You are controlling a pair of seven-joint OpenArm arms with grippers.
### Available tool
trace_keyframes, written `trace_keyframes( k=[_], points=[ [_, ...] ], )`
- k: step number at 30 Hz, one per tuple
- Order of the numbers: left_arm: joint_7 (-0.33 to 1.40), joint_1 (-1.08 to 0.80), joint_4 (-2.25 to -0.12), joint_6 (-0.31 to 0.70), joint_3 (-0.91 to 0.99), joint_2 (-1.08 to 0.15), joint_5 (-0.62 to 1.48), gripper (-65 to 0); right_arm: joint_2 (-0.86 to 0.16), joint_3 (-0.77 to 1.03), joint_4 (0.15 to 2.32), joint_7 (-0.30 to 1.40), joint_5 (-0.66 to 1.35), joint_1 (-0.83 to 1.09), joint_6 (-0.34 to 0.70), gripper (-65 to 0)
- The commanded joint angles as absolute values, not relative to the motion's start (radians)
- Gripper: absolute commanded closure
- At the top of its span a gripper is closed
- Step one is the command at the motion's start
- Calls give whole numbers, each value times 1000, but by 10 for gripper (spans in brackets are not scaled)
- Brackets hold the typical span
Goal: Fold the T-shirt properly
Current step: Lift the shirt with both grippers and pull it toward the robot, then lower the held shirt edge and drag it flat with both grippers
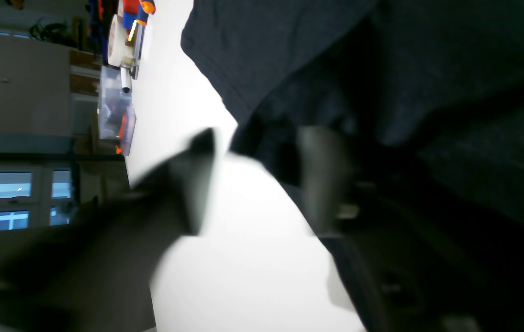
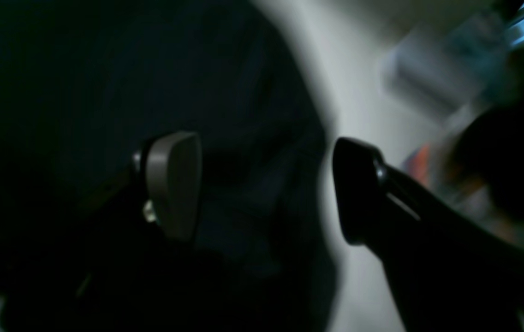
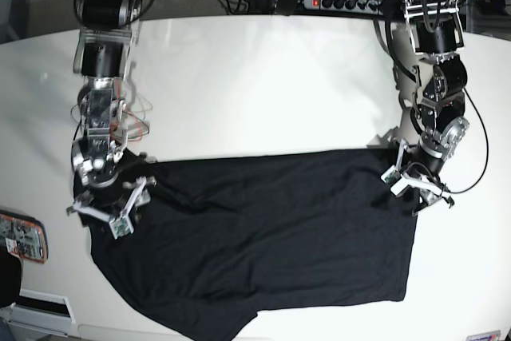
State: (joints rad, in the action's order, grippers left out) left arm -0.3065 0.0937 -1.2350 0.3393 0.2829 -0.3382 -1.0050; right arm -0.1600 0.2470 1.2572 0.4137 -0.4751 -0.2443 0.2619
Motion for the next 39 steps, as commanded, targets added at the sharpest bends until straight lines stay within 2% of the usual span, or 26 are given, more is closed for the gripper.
trace_keyframes(
  k=[1, 5, 11, 16, 19, 28, 31, 35, 39],
  points=[
    [-314, 116, -1251, 321, 288, -351, -995, -419, -171, 239, 1296, 366, -466, -306, 242, -427],
    [-234, 130, -1254, 321, 288, -351, -995, -546, -171, 234, 1297, 364, -466, -306, 242, -427],
    [-171, 125, -1259, 321, 288, -288, -966, -637, -168, 240, 1283, 363, -449, -306, 242, -427],
    [-163, 119, -1273, 321, 295, -222, -774, -648, -173, 240, 1268, 369, -286, -306, 242, -427],
    [-91, 122, -1273, 321, 317, -189, -616, -648, -173, 242, 1267, 414, -225, -306, 242, -427],
    [117, 105, -1274, 321, 351, -189, -153, -648, -168, 240, 1256, 469, -143, -305, 242, -427],
    [160, 104, -1271, 321, 361, -189, -5, -648, -166, 254, 1171, 460, -110, -305, 242, -427],
    [232, 101, -1270, 321, 360, -205, 77, -648, -170, 297, 1104, 446, 13, -305, 242, -427],
    [231, 99, -1244, 321, 325, -223, 76, -648, -171, 297, 1038, 392, 16, -280, 242, -427]
  ],
)
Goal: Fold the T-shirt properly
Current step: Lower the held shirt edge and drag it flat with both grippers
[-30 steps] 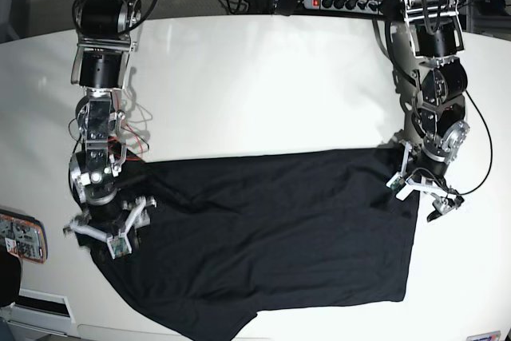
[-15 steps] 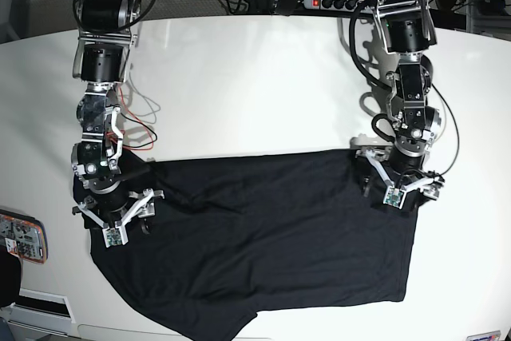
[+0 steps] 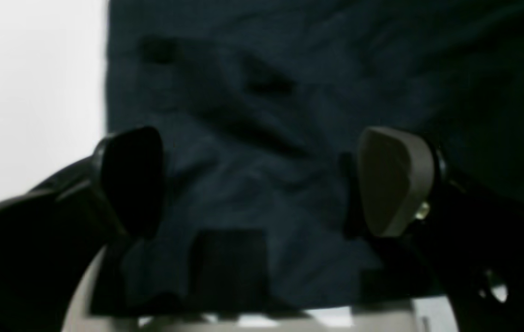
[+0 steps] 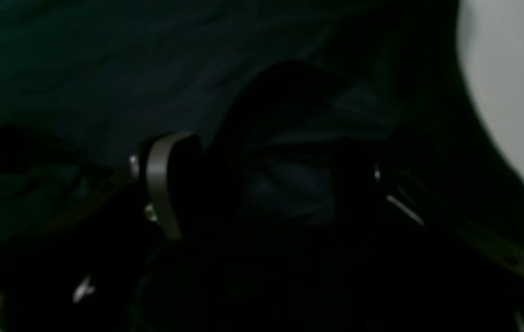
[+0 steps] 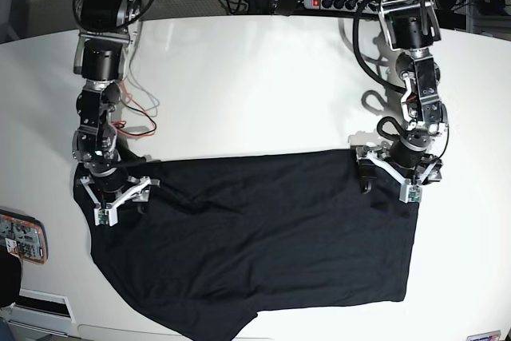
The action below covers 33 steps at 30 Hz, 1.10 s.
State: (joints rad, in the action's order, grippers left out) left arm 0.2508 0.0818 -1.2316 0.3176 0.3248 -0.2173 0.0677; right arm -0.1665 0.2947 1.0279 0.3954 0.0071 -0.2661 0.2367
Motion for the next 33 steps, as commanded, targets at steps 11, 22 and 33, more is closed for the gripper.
trace_keyframes(
  k=[11, 22, 33],
  points=[
    [229, 64, -1156, 321, 282, -272, 77, -648, -171, 295, 966, 317, 16, -176, 242, -427],
    [229, -101, -1283, 321, 278, -271, 85, -648, -171, 295, 1142, 317, 16, -7, 242, -427],
    [229, -249, -1386, 321, 288, -274, 85, -648, -171, 303, 1276, 318, 16, 131, 242, -427]
  ],
)
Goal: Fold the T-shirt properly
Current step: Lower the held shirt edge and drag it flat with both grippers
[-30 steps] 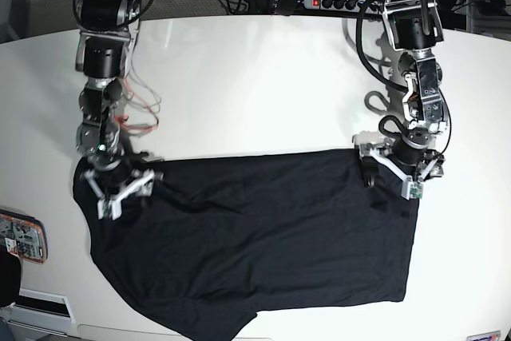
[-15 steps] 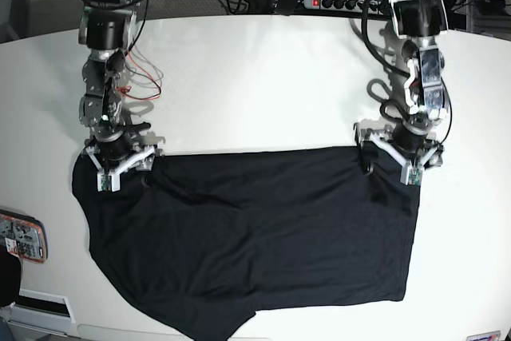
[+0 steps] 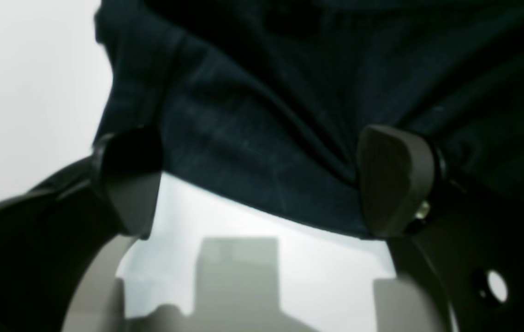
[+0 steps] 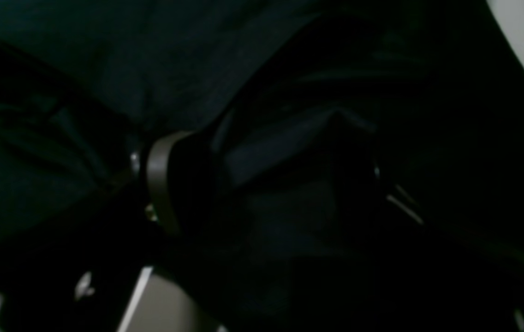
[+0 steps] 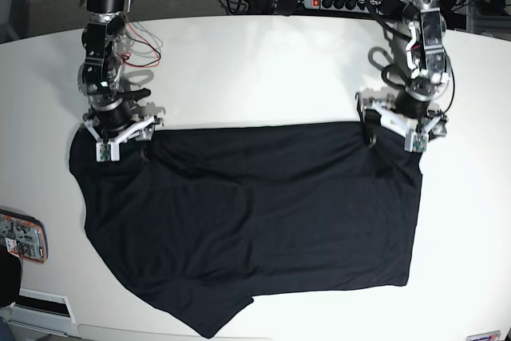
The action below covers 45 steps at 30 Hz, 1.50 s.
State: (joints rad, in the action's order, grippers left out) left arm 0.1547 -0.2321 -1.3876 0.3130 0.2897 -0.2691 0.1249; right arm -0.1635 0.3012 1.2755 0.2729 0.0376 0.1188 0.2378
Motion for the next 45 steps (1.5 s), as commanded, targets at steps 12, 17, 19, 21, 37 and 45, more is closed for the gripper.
trace_keyframes(
  k=[12, 17, 19, 21, 37, 45],
  points=[
    [231, -492, -1621, 321, 389, -266, 87, -648, -171, 305, 1406, 318, 18, 280, 242, -427],
    [231, -582, -1676, 321, 424, -266, 88, -648, -171, 305, 1448, 318, 18, 328, 242, -427],
    [231, -598, -1692, 321, 440, -265, 88, -648, -170, 305, 1458, 321, 18, 343, 242, -427],
    [231, -621, -1709, 321, 458, -259, 88, -648, -170, 305, 1478, 320, 18, 364, 242, -427],
    [234, -809, -1750, 321, 495, -202, 243, -648, -166, 357, 1570, 326, 19, 513, 239, -419],
    [234, -814, -1750, 321, 499, -229, 242, -648, -168, 354, 1570, 325, 19, 561, 239, -338]
  ],
)
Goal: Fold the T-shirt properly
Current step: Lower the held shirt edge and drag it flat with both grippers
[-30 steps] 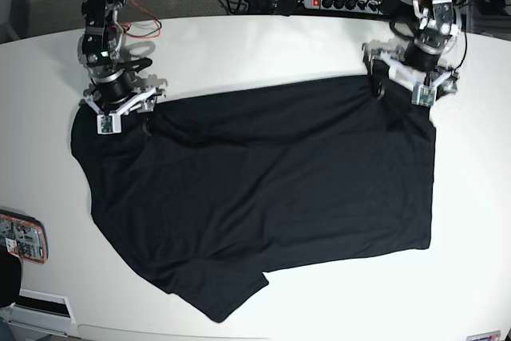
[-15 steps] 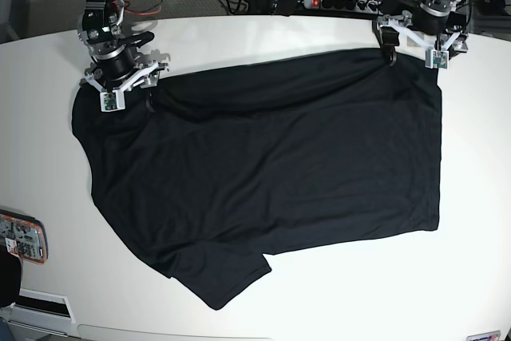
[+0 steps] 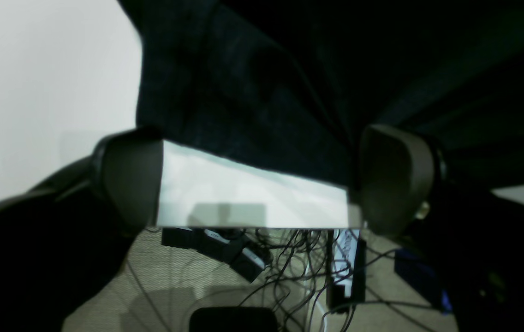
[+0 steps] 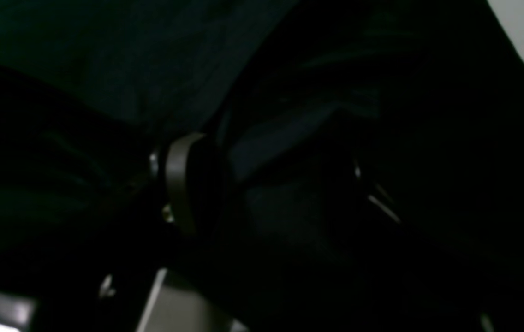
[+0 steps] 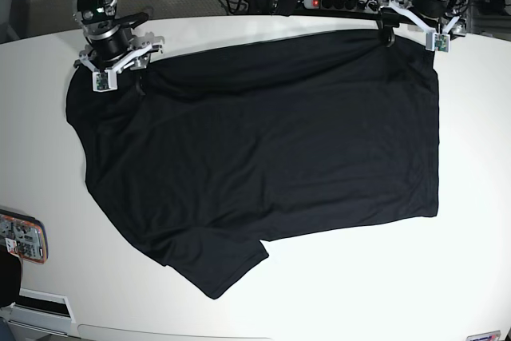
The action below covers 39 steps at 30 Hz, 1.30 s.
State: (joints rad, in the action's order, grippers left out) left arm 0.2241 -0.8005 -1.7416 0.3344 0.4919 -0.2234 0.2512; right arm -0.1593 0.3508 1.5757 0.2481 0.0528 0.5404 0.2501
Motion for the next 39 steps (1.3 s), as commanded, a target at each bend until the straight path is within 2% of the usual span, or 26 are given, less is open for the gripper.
trace_keyframes(
  k=[1, 12, 22, 39],
  points=[
    [234, -814, -1750, 321, 499, -229, 242, -648, -168, 354, 1570, 323, 19, 572, 239, -338],
    [234, -812, -1750, 321, 498, -259, 242, -648, -165, 357, 1690, 326, 19, 659, 237, -338],
    [232, -816, -1750, 321, 499, -272, 242, -648, -145, 357, 1702, 326, 19, 722, 236, -338],
    [232, -817, -1751, 321, 499, -280, 242, -648, -142, 357, 1790, 326, 21, 746, 236, -338]
  ],
)
